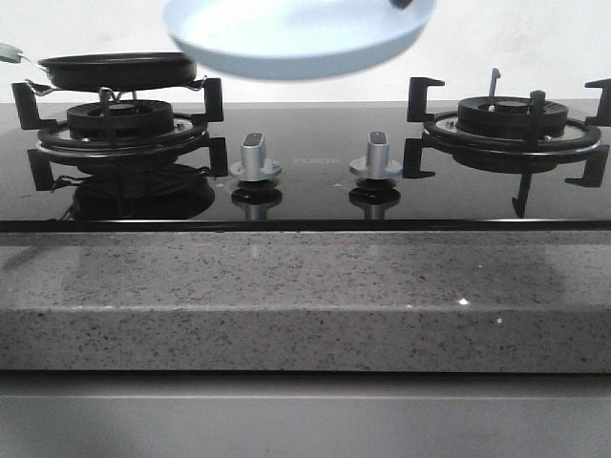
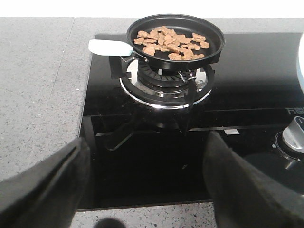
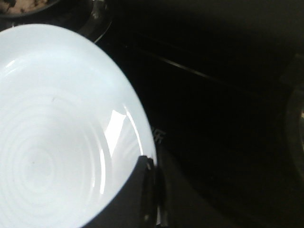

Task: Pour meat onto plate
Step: 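Lift the plate with the right gripper and hold it beside the pan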

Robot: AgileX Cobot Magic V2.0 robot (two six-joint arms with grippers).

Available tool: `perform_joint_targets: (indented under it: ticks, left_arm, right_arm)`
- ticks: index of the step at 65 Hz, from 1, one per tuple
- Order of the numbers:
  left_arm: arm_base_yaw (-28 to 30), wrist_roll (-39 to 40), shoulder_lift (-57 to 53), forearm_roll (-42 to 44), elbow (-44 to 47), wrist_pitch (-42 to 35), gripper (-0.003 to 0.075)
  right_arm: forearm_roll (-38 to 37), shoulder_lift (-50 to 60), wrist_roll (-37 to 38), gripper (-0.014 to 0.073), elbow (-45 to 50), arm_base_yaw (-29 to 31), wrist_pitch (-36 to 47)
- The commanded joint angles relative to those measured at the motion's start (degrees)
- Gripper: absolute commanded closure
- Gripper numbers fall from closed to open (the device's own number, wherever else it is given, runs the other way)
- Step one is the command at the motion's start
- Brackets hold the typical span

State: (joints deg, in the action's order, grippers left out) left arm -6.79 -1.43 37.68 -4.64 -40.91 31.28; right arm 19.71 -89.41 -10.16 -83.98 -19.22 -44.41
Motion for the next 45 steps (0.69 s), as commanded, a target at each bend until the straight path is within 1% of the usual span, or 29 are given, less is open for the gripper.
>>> perform_joint_targets:
  ticks: [1,7,16,45]
  left_arm:
    - [-0.44,0.10,0.25,-0.13,-2.06,-4.07,0.0228]
    - [-0.44,0.10,0.25,-0.13,-2.06,-4.07,0.0228]
    - [-0.44,0.10,0.25,-0.13,-2.06,-4.07,0.0228]
    - [-0.44,0.22,0.25,-0.68,-2.06,-3.07,0.0223]
  right_arm:
    - [1.69,5.00,-0.91,0.0663,4.53,-0.33,6.82]
    - [1.69,5.46,-0.91,0.0663,8.52,-0.33,8.05]
    - [1.69,5.10,-0.91,0.0663,11.64,-0.33,9.85]
    - [1.69,3.18,-0.91,0.0663,11.92,-0.33,11.27]
